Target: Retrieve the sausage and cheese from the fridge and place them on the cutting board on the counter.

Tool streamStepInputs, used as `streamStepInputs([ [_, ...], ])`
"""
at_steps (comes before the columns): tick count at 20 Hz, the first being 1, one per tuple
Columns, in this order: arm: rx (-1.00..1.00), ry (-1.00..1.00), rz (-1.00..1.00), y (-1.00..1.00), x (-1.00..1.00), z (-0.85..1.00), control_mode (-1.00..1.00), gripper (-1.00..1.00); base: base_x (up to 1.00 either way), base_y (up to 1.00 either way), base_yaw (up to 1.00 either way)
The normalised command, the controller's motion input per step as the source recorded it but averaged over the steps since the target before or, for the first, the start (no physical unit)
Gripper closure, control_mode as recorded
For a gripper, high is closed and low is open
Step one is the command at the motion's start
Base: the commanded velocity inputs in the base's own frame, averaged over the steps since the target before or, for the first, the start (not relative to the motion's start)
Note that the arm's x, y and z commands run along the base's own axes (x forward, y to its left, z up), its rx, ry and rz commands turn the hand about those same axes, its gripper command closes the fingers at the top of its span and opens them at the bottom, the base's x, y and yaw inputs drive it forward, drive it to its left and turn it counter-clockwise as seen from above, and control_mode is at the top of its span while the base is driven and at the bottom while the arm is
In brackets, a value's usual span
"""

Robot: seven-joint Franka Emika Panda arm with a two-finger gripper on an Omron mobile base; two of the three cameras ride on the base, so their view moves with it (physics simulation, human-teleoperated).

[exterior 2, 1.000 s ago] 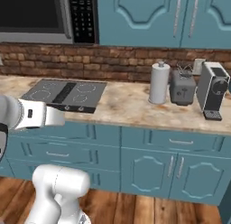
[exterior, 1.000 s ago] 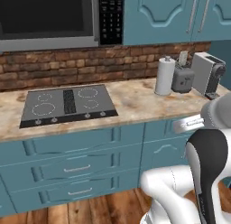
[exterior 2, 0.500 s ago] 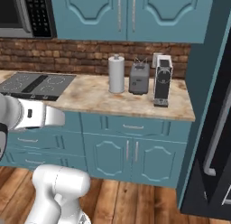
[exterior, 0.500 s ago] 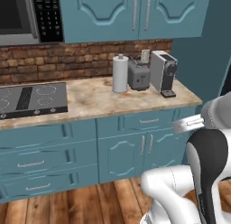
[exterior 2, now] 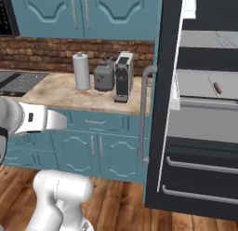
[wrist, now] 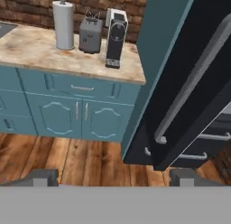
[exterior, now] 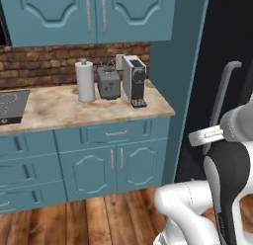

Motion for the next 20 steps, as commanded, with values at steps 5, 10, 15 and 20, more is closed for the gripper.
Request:
streamStepInputs([
  [5,0.00,0.00,0.00,0.00,0.00,0.00,1.00,-1.00,0.00,-1.00,0.01],
  [10,0.00,0.00,0.00,0.00,0.00,0.00,1.00,-1.00,0.00,-1.00,0.01],
  [15,0.00,0.00,0.00,0.00,0.00,0.00,1.00,-1.00,0.00,-1.00,0.01],
  [20,0.00,0.00,0.00,0.00,0.00,0.00,1.00,-1.00,0.08,-0.98,0.04],
])
